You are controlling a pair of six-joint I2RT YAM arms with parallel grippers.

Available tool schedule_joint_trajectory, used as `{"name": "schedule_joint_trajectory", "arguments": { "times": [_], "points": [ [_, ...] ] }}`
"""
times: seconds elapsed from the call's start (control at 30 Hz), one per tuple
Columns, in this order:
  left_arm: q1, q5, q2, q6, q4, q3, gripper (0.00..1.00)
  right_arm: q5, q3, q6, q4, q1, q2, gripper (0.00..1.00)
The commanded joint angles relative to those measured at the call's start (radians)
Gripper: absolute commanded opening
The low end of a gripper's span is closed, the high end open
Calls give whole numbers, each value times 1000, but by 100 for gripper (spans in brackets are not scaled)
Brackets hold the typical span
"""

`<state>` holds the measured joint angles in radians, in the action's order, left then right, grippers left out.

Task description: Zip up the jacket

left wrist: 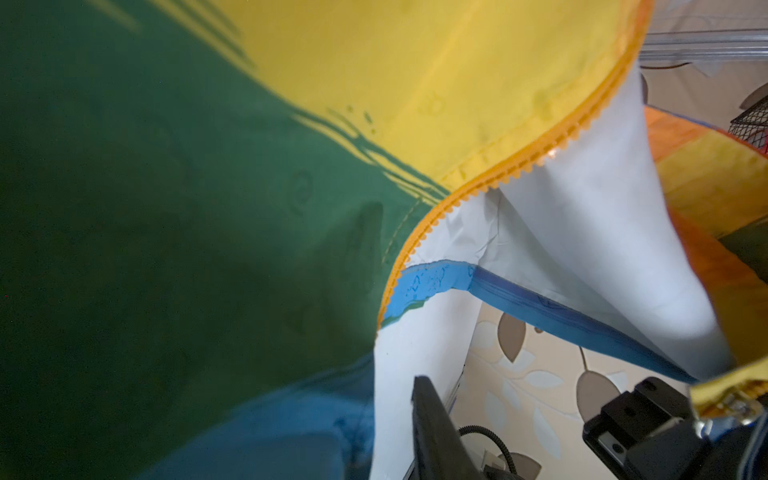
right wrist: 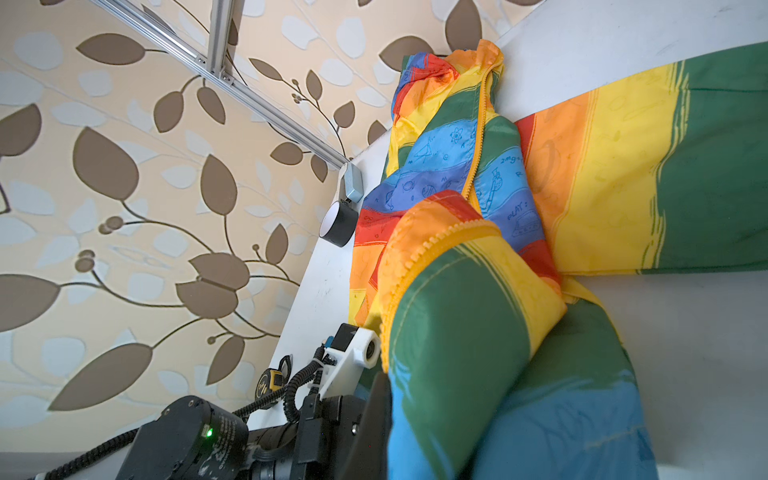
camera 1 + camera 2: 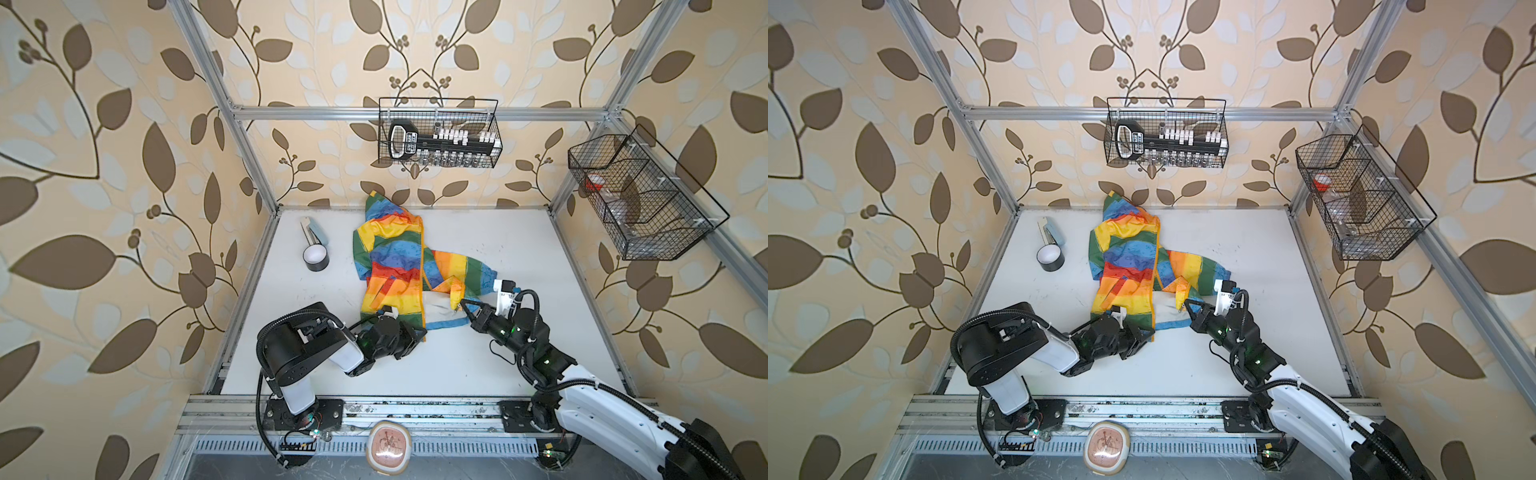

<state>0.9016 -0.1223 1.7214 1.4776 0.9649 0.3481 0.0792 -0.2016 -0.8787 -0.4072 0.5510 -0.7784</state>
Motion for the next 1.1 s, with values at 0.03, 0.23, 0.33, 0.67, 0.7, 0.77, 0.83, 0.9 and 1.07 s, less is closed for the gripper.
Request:
{"name": "schedule_joint_trajectory", "arguments": {
  "times": [0.03,0.23,0.33,0.67,0.7,0.77,0.83,0.9,1.07],
  "points": [
    [-10,24,-13,-1,-84,-24,26,13,15,-12,-14,-2,12,0],
    [-10,28,-17,-1,-87,-29,25,17,16,-12,-16,-2,12,0],
    [-10,34,-26,0,-94,-35,28,18,16,-13,-15,1,13,0],
    [-10,39,-40,-6,-114,-37,27,16,16,-13,-21,9,11,0],
    [-10,37,-35,-5,-109,-34,26,17,16,-13,-21,8,10,0],
    [-10,29,-16,-5,-91,-28,23,17,18,-13,-19,8,11,0],
    [-10,22,1,-2,-76,-23,20,17,18,-14,-19,10,12,0],
    [-10,19,15,1,-61,-22,16,19,18,-12,-16,9,15,0],
    [-10,15,24,0,-44,-19,9,17,20,-7,-3,9,31,0]
  ]
}}
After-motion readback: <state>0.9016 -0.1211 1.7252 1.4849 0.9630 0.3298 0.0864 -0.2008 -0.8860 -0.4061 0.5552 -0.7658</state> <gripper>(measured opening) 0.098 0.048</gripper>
